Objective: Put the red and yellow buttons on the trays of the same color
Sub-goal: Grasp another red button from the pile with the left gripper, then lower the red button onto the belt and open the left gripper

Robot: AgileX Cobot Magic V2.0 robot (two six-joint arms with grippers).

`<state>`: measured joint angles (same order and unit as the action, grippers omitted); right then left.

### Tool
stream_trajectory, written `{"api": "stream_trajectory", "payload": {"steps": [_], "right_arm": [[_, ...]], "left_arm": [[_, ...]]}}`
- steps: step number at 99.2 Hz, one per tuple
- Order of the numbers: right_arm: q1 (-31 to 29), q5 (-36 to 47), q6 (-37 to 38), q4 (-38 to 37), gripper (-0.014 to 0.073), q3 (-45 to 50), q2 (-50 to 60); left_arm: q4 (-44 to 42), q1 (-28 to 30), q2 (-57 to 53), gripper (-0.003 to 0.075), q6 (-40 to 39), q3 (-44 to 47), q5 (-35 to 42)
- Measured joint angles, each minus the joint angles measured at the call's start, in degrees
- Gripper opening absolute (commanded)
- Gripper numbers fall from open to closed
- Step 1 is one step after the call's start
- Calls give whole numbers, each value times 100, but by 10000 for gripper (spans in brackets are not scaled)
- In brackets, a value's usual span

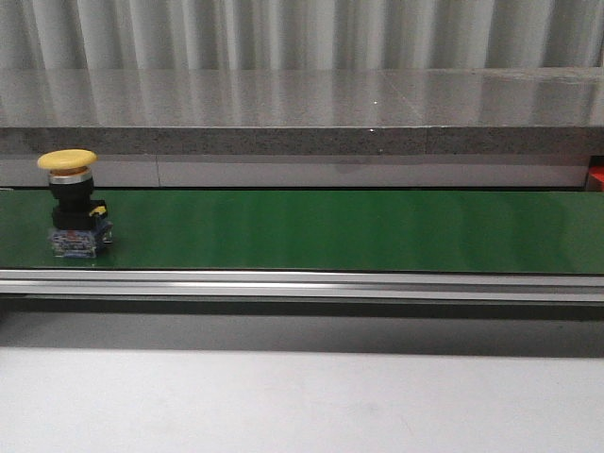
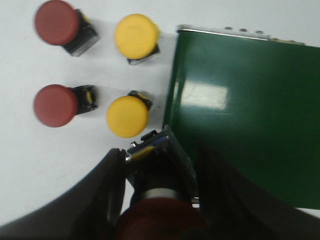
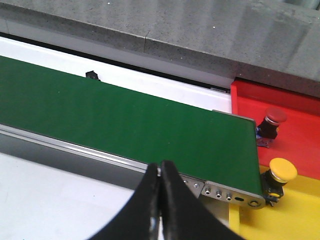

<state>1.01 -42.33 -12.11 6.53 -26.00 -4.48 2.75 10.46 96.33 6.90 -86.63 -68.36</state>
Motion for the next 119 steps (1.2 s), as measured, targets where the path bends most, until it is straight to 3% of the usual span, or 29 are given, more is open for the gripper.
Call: {"api": "stream_trajectory", "payload": {"steps": [35,44,57,66,72,88,98,108,109,119], "right_arm": [[0,0,0,0,-67,0,0],[0,0,0,0,-67,0,0],[0,0,0,0,-67,0,0],[0,0,0,0,-67,0,0],[0,0,0,0,-67,0,0],[0,0,0,0,-67,0,0],[0,0,0,0,-67,0,0],[0,0,0,0,-67,0,0],[0,0,0,0,-67,0,0],[0,0,0,0,-67,0,0]], "left_arm": [[-127,-743,652,104,23,0,-15],[-115,-772,707,209,23,0,-15],[-115,-772,747,443,41,-14,35],[-87,-772,758,538,41,-57,87],[-15,-772,758,554,41,-73,187],[220,-841,490,520,136,-73,579],[249,-1004,68,447,149,-60,970],[276,-1229,-440,299,149,80,1316],[541,-1940,-2712,-6,154,2259,2409],[622,-1952,-3290,-6,154,2859,2635]]}}
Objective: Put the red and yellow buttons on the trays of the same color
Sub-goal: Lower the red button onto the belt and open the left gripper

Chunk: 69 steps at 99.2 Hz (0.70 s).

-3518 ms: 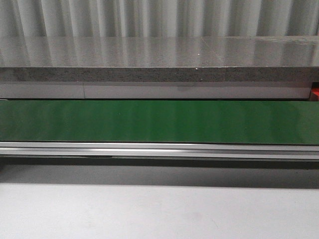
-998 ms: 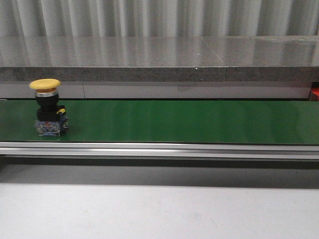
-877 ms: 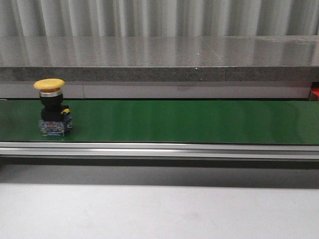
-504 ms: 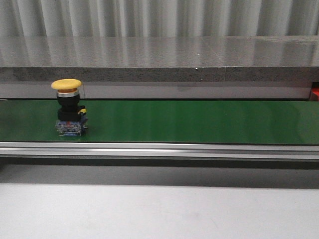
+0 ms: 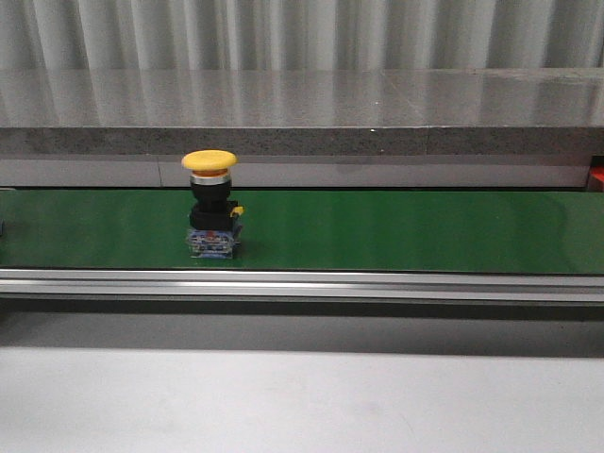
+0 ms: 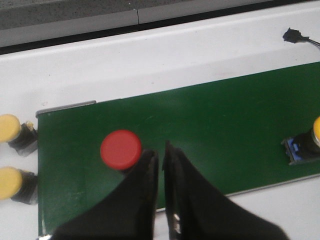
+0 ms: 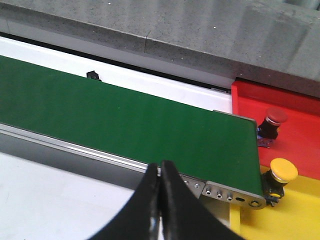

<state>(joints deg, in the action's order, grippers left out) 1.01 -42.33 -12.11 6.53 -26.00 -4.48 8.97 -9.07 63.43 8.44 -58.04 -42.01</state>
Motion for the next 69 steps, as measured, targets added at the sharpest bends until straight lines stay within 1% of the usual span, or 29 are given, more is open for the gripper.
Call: {"api": "stream_trajectory", "payload": {"steps": [19,37,54,69], "right_arm": [[0,0,0,0,-67,0,0],[0,0,0,0,-67,0,-192],[73,-52,0,0,-67,-323,-1036],[368,-68,0,0,-66,-918,-2034]], "left_arm": [[63,0,-1272,-6,0,1181,411],[88,-10,-2463,-6,8,1977,434],[96,-10,-3367,-6,8,2456,434],[101,-10,-3882,-6,8,2652,434]]}}
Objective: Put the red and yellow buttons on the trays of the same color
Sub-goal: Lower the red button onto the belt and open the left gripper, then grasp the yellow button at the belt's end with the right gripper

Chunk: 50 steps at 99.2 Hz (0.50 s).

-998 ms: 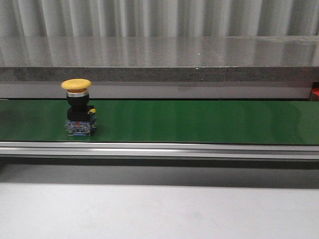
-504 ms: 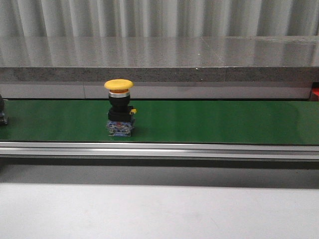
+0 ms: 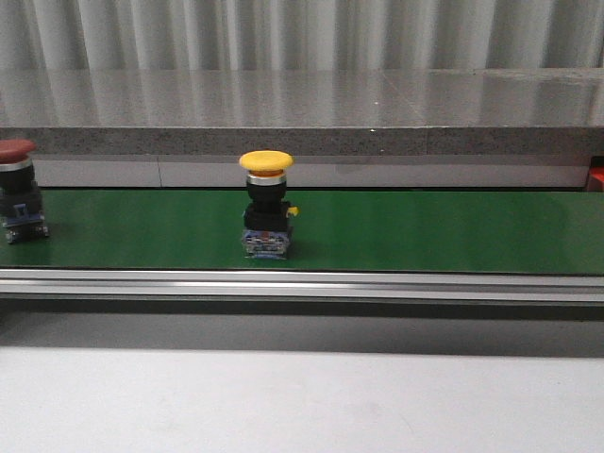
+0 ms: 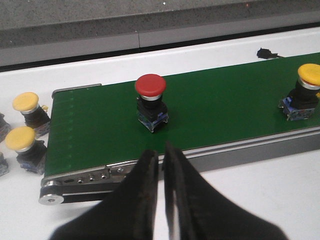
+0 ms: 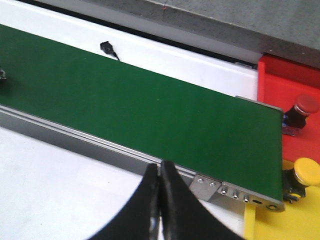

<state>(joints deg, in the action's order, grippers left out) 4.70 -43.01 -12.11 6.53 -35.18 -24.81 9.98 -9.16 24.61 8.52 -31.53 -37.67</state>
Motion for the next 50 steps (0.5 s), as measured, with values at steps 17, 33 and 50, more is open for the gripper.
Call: {"api": "stream_trajectory", "payload": {"steps": [17,33,50], "right_arm": [[347,-400,0,13,62,-876,-1403],[767,-841,9,204,422,-1784,-2732],[1221,-1158,9,375,652,-2597,-4044]], "left_arm": [[0,0,-185,-6,5,18,-10],[0,0,-196,-6,5,18,-10],[0,0,-196,-6,5,18,-10]]}}
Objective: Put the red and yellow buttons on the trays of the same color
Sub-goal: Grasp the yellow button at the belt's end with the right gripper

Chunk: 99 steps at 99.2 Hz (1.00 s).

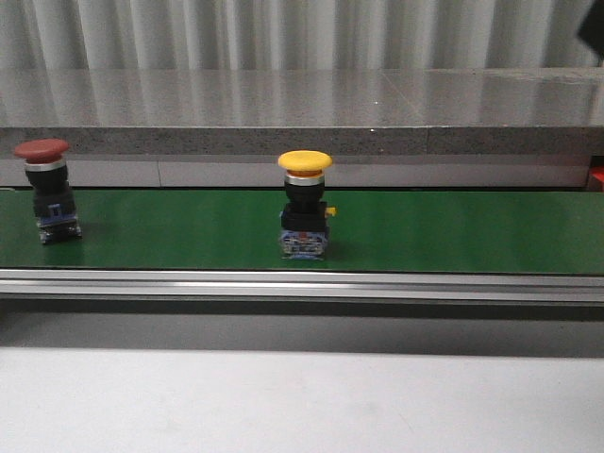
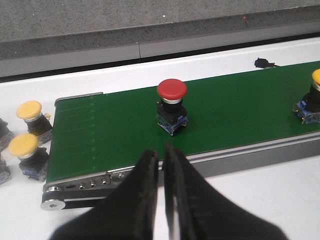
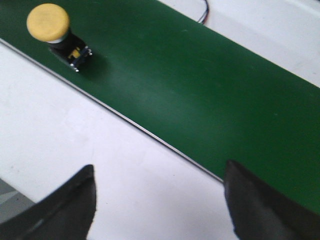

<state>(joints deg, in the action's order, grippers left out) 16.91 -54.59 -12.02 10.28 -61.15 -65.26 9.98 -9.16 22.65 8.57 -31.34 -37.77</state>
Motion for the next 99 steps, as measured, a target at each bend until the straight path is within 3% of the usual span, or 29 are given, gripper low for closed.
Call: {"api": "stream_trajectory", "payload": {"steps": [38,61,71,89,99], "right_arm": [[984,-473,0,122,652,-1417,-2196],[1077,-579,0,160,624,-2145,-3245],[1077,-712,-12,137,521,-2374,-3567],[1077,-808,-29,6,225,-2451,-3895],[1066,-818,-29,-48,160,-2490,-3905]], "left_arm": [[0,0,0,-6,0,0,0],[0,0,0,-6,0,0,0],[0,0,0,-6,0,0,0],[0,0,0,-6,0,0,0],[0,0,0,-6,0,0,0]]}}
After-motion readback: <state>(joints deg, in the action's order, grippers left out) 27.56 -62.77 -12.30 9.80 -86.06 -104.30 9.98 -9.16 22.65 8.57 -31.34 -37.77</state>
